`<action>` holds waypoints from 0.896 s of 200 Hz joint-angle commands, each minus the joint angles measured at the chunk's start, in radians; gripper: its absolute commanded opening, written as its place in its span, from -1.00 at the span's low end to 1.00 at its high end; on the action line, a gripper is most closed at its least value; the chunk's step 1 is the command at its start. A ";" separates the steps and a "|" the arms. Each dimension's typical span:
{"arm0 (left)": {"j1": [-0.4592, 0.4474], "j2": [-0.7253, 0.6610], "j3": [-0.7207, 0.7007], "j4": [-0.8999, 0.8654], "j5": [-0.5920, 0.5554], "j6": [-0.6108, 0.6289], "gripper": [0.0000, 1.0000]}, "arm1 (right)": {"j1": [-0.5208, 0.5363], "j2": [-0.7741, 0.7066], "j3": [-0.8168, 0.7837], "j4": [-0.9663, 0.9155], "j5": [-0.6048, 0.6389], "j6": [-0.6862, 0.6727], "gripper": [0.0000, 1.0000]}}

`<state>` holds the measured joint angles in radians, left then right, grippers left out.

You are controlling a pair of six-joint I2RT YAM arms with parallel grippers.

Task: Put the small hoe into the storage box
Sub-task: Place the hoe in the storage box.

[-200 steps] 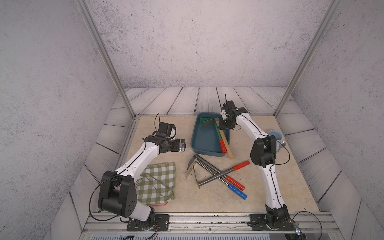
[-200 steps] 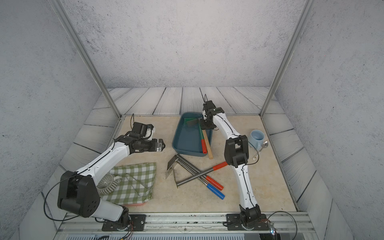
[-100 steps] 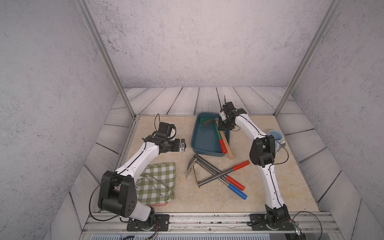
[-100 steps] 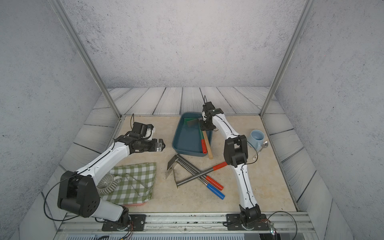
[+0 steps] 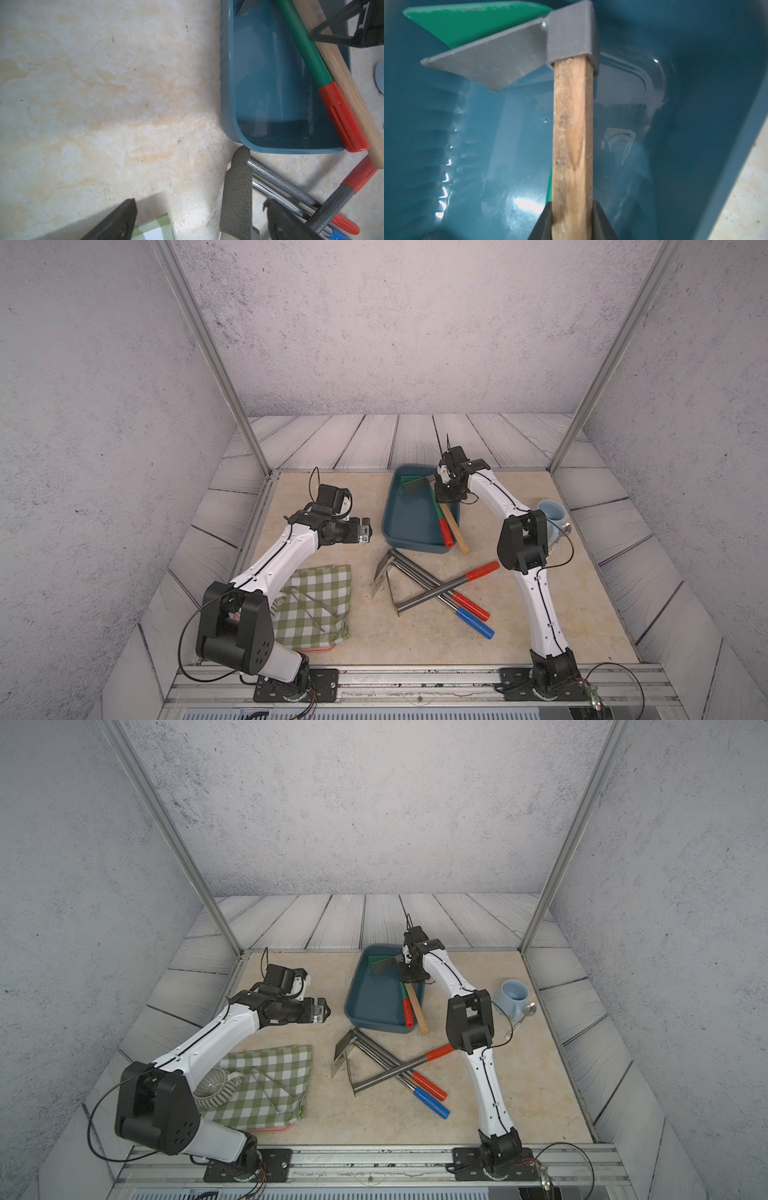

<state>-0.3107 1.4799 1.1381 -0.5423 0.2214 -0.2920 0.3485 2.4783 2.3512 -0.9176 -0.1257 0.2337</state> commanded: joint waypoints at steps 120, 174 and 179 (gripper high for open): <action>-0.005 0.023 0.024 -0.007 0.013 0.014 1.00 | 0.007 -0.061 -0.042 0.089 0.021 0.007 0.11; -0.005 0.003 0.008 0.014 0.026 0.008 0.98 | 0.008 -0.306 -0.288 0.253 0.093 0.001 0.21; -0.005 -0.002 0.004 0.019 0.023 0.007 0.98 | 0.009 -0.326 -0.308 0.262 0.100 0.000 0.22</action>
<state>-0.3107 1.4940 1.1381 -0.5358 0.2405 -0.2920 0.3531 2.2974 2.1098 -0.7620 -0.0807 0.2356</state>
